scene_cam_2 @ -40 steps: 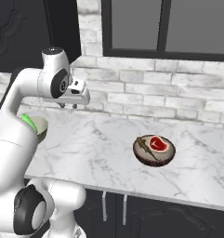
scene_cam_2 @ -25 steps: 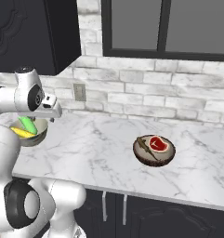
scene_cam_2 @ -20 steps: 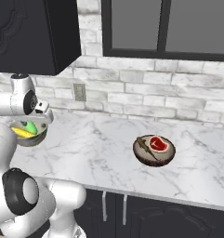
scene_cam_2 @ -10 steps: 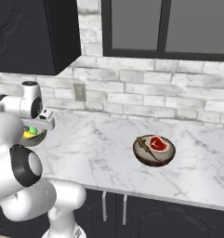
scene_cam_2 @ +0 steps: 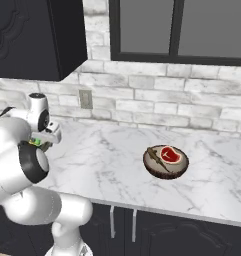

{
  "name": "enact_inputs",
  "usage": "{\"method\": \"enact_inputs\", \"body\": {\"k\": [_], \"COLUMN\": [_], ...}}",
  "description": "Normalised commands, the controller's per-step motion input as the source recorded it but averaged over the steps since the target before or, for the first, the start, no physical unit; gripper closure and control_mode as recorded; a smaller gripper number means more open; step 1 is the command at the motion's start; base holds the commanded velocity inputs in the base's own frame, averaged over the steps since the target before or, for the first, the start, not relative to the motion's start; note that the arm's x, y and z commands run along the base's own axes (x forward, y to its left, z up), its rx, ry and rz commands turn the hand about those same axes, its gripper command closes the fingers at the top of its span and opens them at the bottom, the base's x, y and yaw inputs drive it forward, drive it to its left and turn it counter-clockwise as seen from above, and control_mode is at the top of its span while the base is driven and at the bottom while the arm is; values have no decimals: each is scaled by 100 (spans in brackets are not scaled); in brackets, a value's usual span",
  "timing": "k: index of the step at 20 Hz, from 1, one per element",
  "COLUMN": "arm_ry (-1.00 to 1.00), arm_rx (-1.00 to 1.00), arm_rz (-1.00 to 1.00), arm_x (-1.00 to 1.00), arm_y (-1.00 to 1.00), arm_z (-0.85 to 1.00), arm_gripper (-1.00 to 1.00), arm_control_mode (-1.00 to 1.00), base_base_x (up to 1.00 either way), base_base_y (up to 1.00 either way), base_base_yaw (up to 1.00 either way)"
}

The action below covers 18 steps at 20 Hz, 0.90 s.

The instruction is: Place the bowl with the corns on the second highest shelf of the fridge. Place the bowl with the fish and steak on the top shelf of the fridge.

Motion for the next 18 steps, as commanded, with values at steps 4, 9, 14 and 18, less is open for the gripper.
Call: {"method": "enact_inputs", "body": {"k": [4, 9, 14, 18], "arm_ry": [0, 0, 0, 0], "arm_rx": [0, 0, 0, 0], "arm_rz": [-4, -8, -6, -6], "arm_x": [19, 21, 28, 45], "arm_y": [8, 26, 9, 11], "arm_z": [-21, -16, -26, -23], "arm_gripper": [-100, -100, -100, -100], "arm_control_mode": [-100, -100, -100, -100], "base_base_x": [0, 0, 0, 0], "base_base_y": [0, 0, 0, 0], "base_base_yaw": [0, 0, 0, 0]}}
